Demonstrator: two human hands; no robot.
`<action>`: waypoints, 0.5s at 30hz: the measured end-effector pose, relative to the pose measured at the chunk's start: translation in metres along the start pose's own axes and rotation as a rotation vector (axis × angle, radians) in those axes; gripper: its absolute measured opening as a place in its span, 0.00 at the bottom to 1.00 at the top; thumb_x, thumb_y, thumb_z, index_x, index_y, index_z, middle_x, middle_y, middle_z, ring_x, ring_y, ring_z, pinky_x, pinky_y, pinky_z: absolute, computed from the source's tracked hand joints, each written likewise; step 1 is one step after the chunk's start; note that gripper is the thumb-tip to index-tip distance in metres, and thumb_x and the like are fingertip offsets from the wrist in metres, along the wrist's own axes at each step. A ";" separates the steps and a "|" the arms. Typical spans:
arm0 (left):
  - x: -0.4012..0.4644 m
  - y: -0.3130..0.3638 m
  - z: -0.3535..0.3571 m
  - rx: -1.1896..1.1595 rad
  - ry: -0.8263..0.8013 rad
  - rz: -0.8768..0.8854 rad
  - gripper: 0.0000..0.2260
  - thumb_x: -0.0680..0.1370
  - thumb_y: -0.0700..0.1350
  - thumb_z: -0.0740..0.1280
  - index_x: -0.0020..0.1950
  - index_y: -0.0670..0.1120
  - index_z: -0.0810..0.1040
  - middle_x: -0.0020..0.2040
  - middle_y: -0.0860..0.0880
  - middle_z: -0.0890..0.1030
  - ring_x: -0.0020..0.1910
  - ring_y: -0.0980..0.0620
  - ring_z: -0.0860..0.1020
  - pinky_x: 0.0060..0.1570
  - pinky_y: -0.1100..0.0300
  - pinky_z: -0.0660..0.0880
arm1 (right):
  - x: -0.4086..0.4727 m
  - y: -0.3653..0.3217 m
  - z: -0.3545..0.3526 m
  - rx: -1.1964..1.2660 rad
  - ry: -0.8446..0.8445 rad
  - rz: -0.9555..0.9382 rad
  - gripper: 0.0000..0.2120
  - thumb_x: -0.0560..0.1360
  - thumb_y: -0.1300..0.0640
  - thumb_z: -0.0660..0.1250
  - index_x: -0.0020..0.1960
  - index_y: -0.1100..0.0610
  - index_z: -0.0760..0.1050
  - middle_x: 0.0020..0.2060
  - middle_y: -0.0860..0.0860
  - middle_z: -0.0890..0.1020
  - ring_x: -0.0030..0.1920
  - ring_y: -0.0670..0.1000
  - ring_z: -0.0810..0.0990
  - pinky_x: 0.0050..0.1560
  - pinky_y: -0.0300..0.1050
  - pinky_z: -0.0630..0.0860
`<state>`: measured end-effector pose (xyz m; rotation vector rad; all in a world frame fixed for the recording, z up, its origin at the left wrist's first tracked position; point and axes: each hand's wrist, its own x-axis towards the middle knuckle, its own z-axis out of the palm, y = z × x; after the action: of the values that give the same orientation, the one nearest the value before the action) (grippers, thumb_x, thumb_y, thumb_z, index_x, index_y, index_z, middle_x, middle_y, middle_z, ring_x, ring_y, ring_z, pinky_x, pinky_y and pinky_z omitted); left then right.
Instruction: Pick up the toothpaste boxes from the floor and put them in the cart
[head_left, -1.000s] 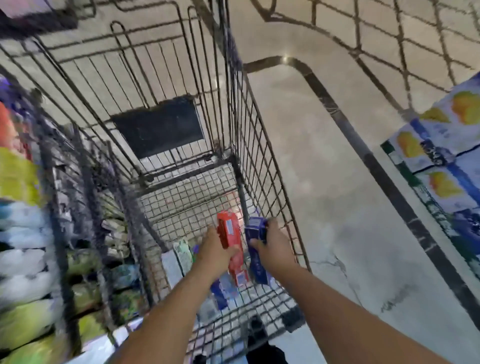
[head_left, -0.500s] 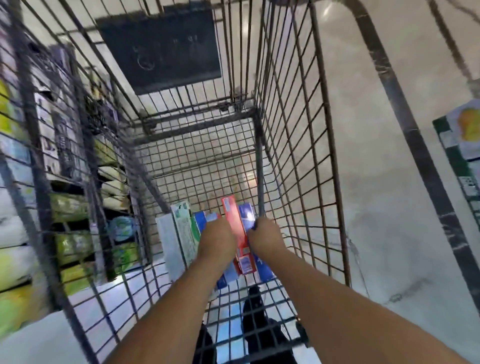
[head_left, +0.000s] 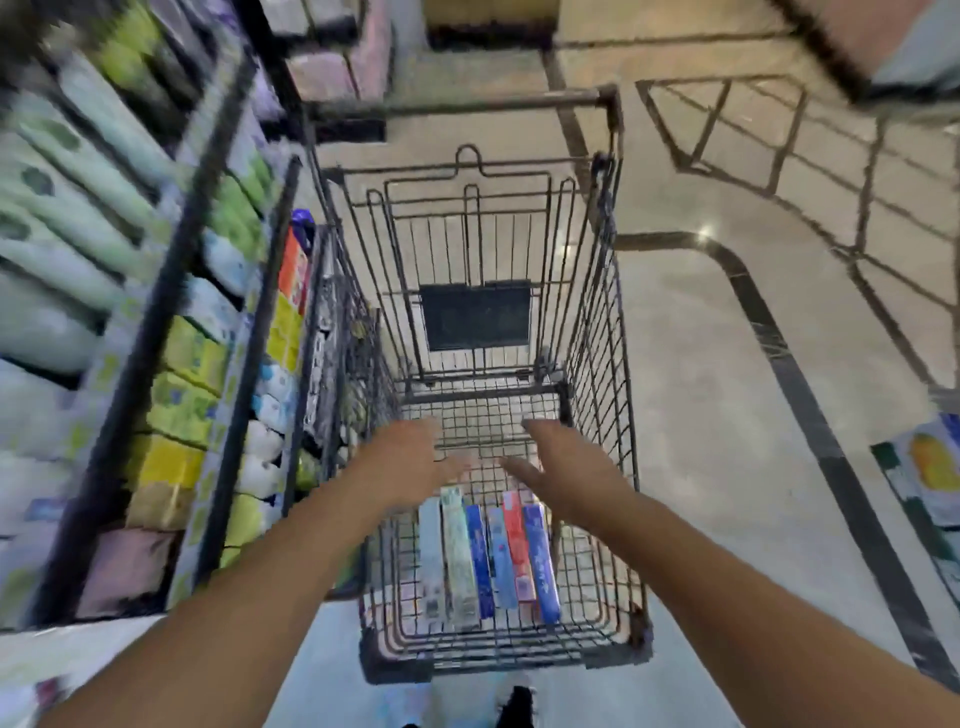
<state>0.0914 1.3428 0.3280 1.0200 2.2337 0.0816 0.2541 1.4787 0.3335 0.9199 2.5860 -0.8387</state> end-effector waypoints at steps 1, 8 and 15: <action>-0.021 -0.002 -0.015 -0.005 0.038 0.004 0.38 0.74 0.71 0.57 0.76 0.48 0.63 0.74 0.45 0.67 0.70 0.45 0.68 0.69 0.49 0.67 | -0.012 -0.014 -0.013 -0.040 0.025 -0.058 0.34 0.77 0.35 0.59 0.75 0.53 0.61 0.71 0.54 0.70 0.70 0.55 0.70 0.67 0.51 0.68; -0.152 -0.035 -0.049 0.069 0.122 0.031 0.38 0.76 0.70 0.56 0.75 0.43 0.63 0.76 0.45 0.63 0.72 0.44 0.65 0.69 0.48 0.64 | -0.078 -0.099 -0.041 -0.309 0.073 -0.370 0.38 0.77 0.31 0.53 0.79 0.51 0.52 0.78 0.51 0.59 0.76 0.53 0.60 0.74 0.49 0.58; -0.313 -0.138 -0.020 0.058 0.271 -0.070 0.36 0.76 0.68 0.58 0.77 0.46 0.60 0.72 0.43 0.69 0.69 0.42 0.68 0.66 0.46 0.68 | -0.147 -0.223 0.015 -0.472 -0.043 -0.593 0.39 0.77 0.31 0.53 0.79 0.52 0.52 0.78 0.51 0.57 0.76 0.52 0.58 0.74 0.45 0.57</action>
<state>0.1364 1.0355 0.4719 1.0108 2.5280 0.1323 0.2230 1.2569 0.4808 -0.0022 2.8554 -0.3172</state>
